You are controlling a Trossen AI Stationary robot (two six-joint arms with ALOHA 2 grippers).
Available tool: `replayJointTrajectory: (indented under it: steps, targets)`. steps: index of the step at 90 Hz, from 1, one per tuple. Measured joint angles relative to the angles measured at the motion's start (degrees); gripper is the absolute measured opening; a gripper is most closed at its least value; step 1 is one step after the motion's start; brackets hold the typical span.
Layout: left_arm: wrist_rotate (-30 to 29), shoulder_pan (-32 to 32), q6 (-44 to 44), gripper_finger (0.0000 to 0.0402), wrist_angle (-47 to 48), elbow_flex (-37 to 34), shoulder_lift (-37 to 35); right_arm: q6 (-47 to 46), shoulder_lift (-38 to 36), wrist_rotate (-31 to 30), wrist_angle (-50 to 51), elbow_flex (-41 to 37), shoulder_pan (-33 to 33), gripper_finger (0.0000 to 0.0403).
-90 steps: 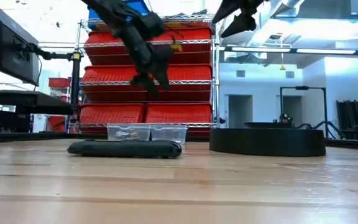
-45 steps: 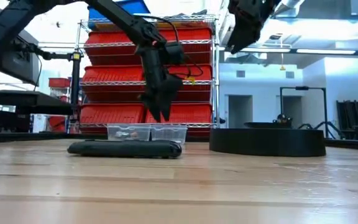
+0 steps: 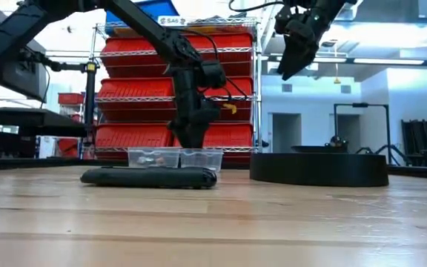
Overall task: Insert battery
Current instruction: Insert the silver battery into the remote control
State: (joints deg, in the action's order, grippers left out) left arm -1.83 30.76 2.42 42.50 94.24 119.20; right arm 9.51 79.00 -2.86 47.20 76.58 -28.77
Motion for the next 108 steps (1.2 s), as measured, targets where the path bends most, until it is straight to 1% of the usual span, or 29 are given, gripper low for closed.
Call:
replayJointTrajectory:
  steps: [16,25,51,89,108]
  targets:
    - [-2.98,0.09,0.71,0.0189,-1.39,0.0,0.0,-0.29,0.0,0.03,-0.78,0.0,0.0,0.0348]
    - [-2.99,0.09,2.95,0.0189,-1.73,0.0,0.0,-0.77,0.0,0.03,-1.21,0.0,0.0,0.0348]
    - [-3.01,-0.24,2.79,0.0189,-0.79,-0.08,0.0,-1.98,0.0,0.03,-1.38,0.0,0.0,0.0348]
    - [-3.14,0.11,2.98,0.0189,-4.01,-4.85,-0.02,-2.15,0.0,0.03,-1.43,0.0,0.0,0.0348]
    - [-3.1,0.11,5.43,0.0189,-5.0,-5.49,-0.02,-2.13,0.0,0.03,-1.91,0.0,0.0,0.0348]
